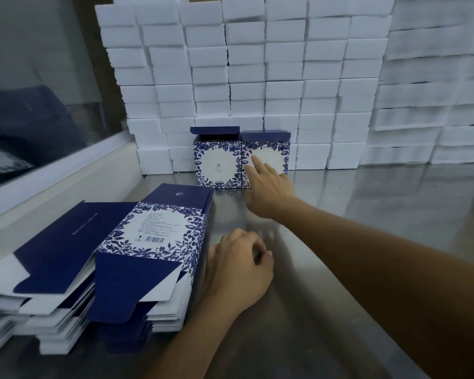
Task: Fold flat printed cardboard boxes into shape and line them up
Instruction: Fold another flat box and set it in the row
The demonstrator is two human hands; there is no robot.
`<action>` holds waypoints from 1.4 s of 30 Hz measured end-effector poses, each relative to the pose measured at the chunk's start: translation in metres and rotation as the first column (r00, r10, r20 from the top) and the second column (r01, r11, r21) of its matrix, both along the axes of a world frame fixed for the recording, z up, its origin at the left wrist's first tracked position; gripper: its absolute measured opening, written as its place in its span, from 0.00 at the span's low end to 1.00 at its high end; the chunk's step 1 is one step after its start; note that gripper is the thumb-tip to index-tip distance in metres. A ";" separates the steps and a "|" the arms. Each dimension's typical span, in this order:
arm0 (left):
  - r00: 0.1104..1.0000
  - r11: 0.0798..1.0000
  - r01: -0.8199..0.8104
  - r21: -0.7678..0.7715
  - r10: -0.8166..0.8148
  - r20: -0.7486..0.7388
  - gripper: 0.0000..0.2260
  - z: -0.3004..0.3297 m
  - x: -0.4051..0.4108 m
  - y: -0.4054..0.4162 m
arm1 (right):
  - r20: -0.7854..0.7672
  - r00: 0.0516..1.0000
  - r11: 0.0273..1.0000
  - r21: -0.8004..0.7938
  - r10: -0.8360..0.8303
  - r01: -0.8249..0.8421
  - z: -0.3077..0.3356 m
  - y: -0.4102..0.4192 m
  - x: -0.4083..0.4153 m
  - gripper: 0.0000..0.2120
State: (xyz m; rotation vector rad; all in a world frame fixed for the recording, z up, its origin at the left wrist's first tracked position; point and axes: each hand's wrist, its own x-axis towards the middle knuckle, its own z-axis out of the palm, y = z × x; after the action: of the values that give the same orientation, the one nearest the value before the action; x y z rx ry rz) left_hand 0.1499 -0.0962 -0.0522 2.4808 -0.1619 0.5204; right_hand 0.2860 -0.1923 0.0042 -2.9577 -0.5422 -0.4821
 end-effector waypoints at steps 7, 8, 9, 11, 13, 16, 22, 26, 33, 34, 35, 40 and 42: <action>0.999 0.995 0.032 0.090 -0.032 -0.002 0.04 0.011 -0.013 -0.005 | -0.155 0.987 0.905 0.415 -0.034 0.096 -0.040 -0.052 -0.069 0.22; 0.999 0.993 0.049 0.104 -0.050 0.011 0.04 0.012 -0.017 -0.005 | -0.169 0.983 0.867 0.476 -0.073 0.146 -0.046 -0.061 -0.077 0.21; 0.998 0.991 0.060 0.122 -0.063 0.026 0.04 0.014 -0.021 -0.005 | -0.175 0.979 0.831 0.526 -0.100 0.179 -0.049 -0.068 -0.084 0.19; 0.994 0.980 0.045 0.194 -0.062 0.085 0.05 0.019 -0.029 -0.003 | -0.173 0.980 0.786 0.590 -0.099 0.184 -0.050 -0.076 -0.094 0.17; 0.981 0.963 -0.012 0.269 -0.040 0.187 0.06 0.027 -0.035 0.002 | -0.173 0.981 0.720 0.669 -0.090 0.184 -0.051 -0.080 -0.103 0.14; 0.940 0.944 -0.207 0.256 0.120 0.320 0.08 0.047 -0.043 0.014 | -0.162 0.980 0.580 0.790 -0.117 0.200 -0.051 -0.089 -0.115 0.06; 0.841 0.796 -0.501 0.341 0.540 -0.026 0.20 0.063 -0.045 0.045 | -0.187 0.975 0.518 0.825 -0.124 0.224 -0.043 -0.092 -0.120 0.09; 0.843 0.830 -0.480 0.285 0.526 -0.112 0.18 0.059 -0.041 0.055 | -0.190 0.968 0.535 0.808 -0.163 0.249 -0.042 -0.093 -0.117 0.07; 0.851 0.806 -0.487 0.338 0.524 -0.025 0.16 0.058 -0.039 0.061 | -0.218 0.952 0.692 0.654 -0.214 0.306 -0.041 -0.085 -0.118 0.06; 0.856 0.787 -0.484 0.383 0.517 0.017 0.14 0.058 -0.038 0.059 | -0.216 0.953 0.704 0.642 -0.214 0.303 -0.041 -0.084 -0.119 0.06; 0.864 0.774 -0.476 0.417 0.501 0.056 0.13 0.059 -0.038 0.058 | -0.212 0.953 0.707 0.640 -0.216 0.303 -0.040 -0.085 -0.119 0.06; 0.895 0.815 -0.442 0.375 0.426 0.130 0.10 0.064 -0.035 0.059 | -0.208 0.957 0.674 0.679 -0.203 0.291 -0.040 -0.086 -0.121 0.06; 0.888 0.827 -0.454 0.333 0.449 0.096 0.14 0.063 -0.036 0.061 | -0.220 0.960 0.651 0.706 -0.172 0.278 -0.040 -0.088 -0.122 0.06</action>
State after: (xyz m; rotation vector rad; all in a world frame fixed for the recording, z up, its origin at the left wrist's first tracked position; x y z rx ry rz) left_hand 0.1135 -0.0355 0.0111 2.8743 0.3777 0.7590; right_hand 0.1643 -0.2798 -0.0354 -2.2341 0.0644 -0.3894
